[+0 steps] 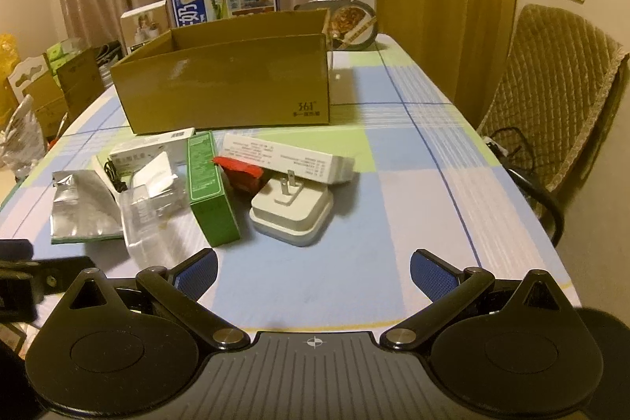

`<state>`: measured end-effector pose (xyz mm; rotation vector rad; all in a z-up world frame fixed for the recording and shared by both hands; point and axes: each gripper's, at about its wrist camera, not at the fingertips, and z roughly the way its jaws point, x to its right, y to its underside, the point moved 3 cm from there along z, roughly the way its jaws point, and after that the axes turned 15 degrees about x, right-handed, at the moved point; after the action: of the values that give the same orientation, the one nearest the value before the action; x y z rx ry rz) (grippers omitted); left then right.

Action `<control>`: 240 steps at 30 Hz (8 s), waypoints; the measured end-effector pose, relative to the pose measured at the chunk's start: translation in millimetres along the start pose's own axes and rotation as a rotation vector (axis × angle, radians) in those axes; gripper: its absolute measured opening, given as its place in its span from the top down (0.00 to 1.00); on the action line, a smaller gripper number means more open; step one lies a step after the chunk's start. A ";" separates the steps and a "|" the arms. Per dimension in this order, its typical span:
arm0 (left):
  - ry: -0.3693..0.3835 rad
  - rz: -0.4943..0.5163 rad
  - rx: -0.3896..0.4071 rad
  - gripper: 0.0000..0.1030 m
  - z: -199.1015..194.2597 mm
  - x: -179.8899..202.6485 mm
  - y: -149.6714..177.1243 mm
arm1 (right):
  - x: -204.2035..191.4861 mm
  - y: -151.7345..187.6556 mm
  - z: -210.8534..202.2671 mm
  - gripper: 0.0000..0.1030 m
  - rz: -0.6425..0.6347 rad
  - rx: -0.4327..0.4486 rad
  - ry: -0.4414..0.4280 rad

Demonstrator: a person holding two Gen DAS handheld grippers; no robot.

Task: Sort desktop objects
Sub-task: 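Move both tools toward the items in front of the cardboard box, then close the left tool on the clear plastic box while the right tool approaches the white plug, then close the right tool on the white plug adapter, then carry both items over the cardboard box and open the right tool to drop the plug, then open the left tool to release the clear box into the cardboard box, then move both tools back to the table, left tool toward the silver foil bag, then close the left tool on the silver foil bag while the right tool grasps the green spray box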

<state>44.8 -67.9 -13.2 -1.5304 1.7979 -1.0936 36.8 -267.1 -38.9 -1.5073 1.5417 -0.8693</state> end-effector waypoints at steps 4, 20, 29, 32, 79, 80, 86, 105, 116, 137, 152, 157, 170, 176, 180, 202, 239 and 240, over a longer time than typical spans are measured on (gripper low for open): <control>0.011 0.027 -0.011 0.10 17.4 11.2 3.2 | 8.8 2.4 13.6 0.02 0.029 -0.015 0.011; 0.020 0.094 -0.038 0.47 80.4 35.2 9.0 | 22.5 4.4 47.9 0.02 0.077 -0.038 -0.001; 0.021 0.132 -0.003 0.61 70.3 22.0 8.9 | 1.4 1.1 78.4 0.06 0.030 -0.030 -0.056; 0.015 0.115 -0.010 0.61 71.1 16.1 10.4 | -2.3 0.3 90.3 0.14 0.047 -0.036 -0.059; 0.032 0.181 -0.009 0.75 74.0 31.5 25.1 | 8.7 22.5 65.8 0.38 -0.037 -0.066 0.051; 0.033 0.182 -0.007 0.75 73.2 31.6 24.4 | 8.9 21.2 64.1 0.38 -0.036 -0.057 0.053; 0.029 0.177 0.018 0.75 65.7 29.6 15.3 | 6.9 12.1 53.4 0.39 -0.044 -0.016 0.051; 0.006 0.155 0.138 0.75 60.5 8.6 -54.6 | -29.9 -105.3 69.1 0.39 -0.070 0.205 -0.066; -0.010 0.153 0.267 0.75 122.8 -20.2 -171.2 | -47.9 -173.0 162.4 0.39 -0.076 0.228 -0.121; -0.026 0.127 0.215 0.68 206.4 -46.4 -196.5 | -44.9 -166.3 227.7 0.27 -0.046 0.160 -0.144; -0.061 0.106 0.260 0.41 133.2 -65.9 -184.5 | -27.8 -163.6 135.8 0.09 -0.047 0.257 -0.127; -0.076 0.091 0.261 0.25 89.7 -74.6 -165.8 | -26.9 -137.5 90.7 0.08 -0.023 0.238 -0.148; -0.124 0.022 0.179 0.11 -2.0 -83.0 -69.0 | -22.2 -39.4 17.1 0.08 0.043 0.100 -0.134; -0.125 0.006 0.139 0.11 -11.8 -77.6 -36.2 | -21.9 -20.5 3.2 0.08 0.034 0.069 -0.129; -0.118 -0.024 0.103 0.11 -4.4 -76.5 -22.7 | -23.6 -10.0 3.2 0.08 0.048 0.050 -0.134; 0.004 -0.135 -0.080 0.74 61.4 -78.2 -0.7 | -70.1 -3.6 63.3 0.43 -0.150 0.014 -0.255; -0.116 0.043 -0.084 0.39 5.4 -117.0 -14.9 | -96.0 15.9 51.7 0.30 -0.425 0.008 -0.202; -0.115 0.039 -0.085 0.38 8.1 -117.0 -15.7 | -96.7 17.5 56.0 0.30 -0.426 0.000 -0.201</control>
<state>85.1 43.3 -16.5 -1.5674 1.8089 -0.9027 76.6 -166.7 -72.4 -1.8979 1.0925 -0.9176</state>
